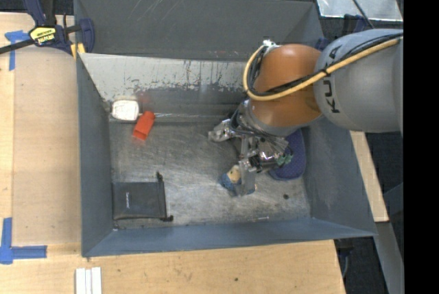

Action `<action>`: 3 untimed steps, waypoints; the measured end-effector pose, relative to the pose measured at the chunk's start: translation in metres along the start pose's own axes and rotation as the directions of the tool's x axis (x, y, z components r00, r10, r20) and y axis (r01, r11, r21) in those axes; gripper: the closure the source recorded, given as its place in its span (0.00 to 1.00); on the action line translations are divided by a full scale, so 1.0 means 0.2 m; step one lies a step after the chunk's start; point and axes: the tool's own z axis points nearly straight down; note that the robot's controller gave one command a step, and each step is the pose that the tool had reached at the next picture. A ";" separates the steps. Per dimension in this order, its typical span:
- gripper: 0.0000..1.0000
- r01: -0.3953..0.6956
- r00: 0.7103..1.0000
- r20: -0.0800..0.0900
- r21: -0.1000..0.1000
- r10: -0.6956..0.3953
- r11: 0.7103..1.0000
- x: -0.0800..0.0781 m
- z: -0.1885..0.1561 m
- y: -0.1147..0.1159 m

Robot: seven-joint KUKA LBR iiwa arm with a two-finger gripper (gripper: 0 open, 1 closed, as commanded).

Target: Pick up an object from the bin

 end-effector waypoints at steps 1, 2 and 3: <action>1.00 0.000 1.000 -0.013 0.002 0.000 1.000 0.01 -0.02 -0.01; 1.00 0.466 0.885 -0.005 0.000 -0.466 0.885 0.01 -0.23 0.07; 1.00 0.440 0.898 -0.001 0.005 -0.440 0.898 -0.05 -0.68 0.01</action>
Offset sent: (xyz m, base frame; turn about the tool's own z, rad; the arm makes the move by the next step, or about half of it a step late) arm 0.0000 0.0000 0.0000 0.0000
